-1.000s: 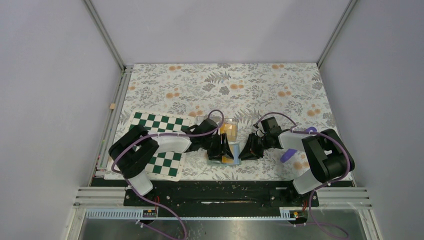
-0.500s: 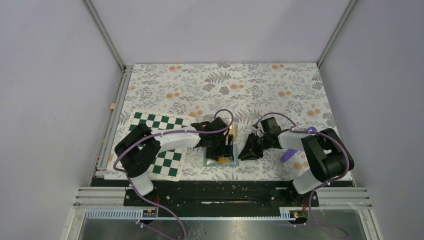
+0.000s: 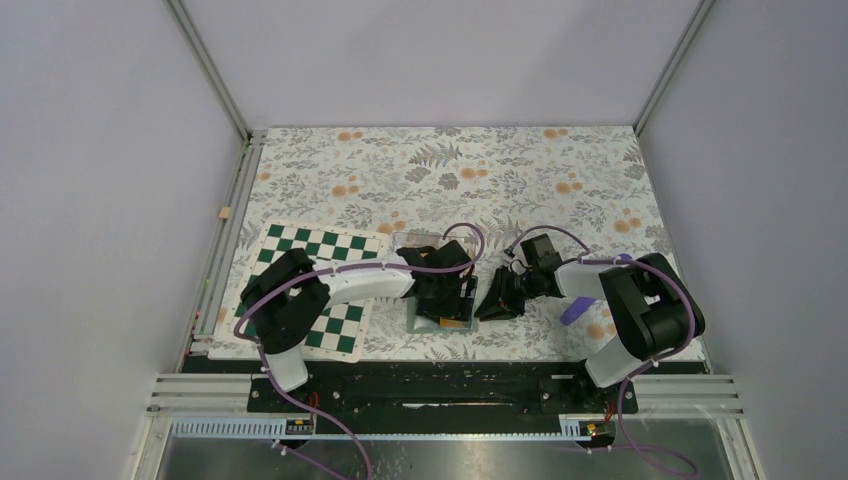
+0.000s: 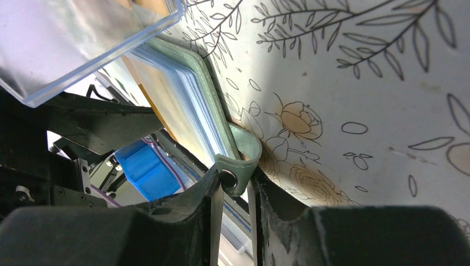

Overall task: Put the credit cards into the card holder
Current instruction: Insert the credit card into the card holder.

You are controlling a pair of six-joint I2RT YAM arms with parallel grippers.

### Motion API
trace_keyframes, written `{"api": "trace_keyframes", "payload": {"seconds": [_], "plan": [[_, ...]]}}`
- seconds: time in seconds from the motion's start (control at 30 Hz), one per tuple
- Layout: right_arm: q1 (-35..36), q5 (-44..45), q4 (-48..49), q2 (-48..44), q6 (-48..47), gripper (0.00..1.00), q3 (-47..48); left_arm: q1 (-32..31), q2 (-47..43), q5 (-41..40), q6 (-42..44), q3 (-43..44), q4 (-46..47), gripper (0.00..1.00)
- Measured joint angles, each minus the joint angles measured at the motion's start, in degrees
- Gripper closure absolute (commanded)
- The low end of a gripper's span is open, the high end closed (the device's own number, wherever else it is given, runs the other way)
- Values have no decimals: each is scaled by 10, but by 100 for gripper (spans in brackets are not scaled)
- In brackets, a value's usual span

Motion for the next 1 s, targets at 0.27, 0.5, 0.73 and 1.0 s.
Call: {"api": "trace_keyframes", "payload": {"seconds": [0.27, 0.5, 0.73, 1.0], "plan": [[0, -9, 17, 3, 4, 72, -7, -15, 0, -5, 24, 1, 6, 21], [0, -14, 30, 5, 7, 72, -11, -21, -7, -17, 38, 1, 10, 5], [0, -17, 37, 5, 8, 72, -14, -16, -43, -50, 34, 1, 2, 4], [0, -19, 40, 7, 8, 73, -14, 11, -33, -54, 20, -7, 5, 8]]}}
